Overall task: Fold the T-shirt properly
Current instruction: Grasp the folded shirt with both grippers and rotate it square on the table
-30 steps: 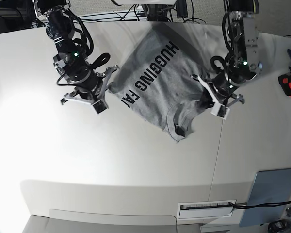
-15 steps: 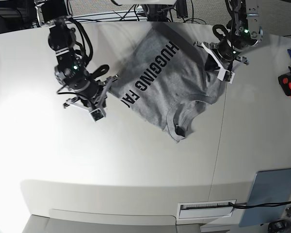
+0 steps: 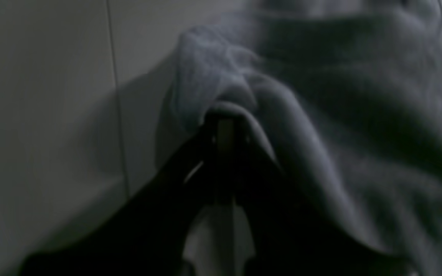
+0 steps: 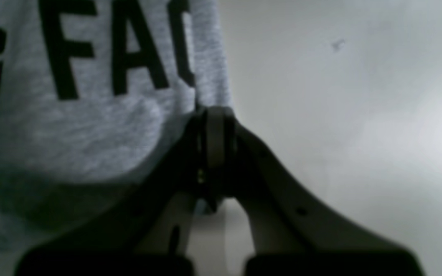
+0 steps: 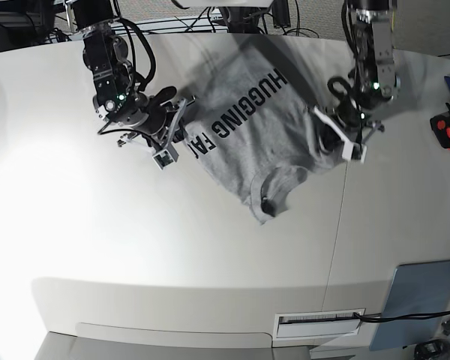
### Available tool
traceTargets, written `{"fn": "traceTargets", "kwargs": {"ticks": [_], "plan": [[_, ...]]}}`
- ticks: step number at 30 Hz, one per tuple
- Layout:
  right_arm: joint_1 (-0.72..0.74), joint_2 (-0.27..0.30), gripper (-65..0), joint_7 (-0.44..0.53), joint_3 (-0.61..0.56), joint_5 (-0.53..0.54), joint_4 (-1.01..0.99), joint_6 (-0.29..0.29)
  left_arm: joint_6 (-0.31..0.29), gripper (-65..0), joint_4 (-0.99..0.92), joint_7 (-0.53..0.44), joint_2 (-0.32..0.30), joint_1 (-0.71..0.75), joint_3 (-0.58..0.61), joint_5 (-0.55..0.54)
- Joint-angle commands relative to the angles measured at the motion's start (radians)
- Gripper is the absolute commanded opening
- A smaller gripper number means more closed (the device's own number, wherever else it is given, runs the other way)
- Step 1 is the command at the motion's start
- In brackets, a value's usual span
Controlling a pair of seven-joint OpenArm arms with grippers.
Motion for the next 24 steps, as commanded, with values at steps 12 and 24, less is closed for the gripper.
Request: {"fn": "traceTargets", "kwargs": {"ticks": [12, 24], "plan": [[-0.153, 0.002, -65.0, -0.026, 0.000, -0.030, 0.163, 0.025, -0.072, -64.8, -0.170, 0.027, 0.070, -0.194, 0.001, -0.026], [-0.254, 0.003, -65.0, -0.040, 0.001, -0.119, 0.271, -0.020, -0.005, -64.8, -0.170, -0.007, 0.078, -0.286, 0.125, 0.113]]}}
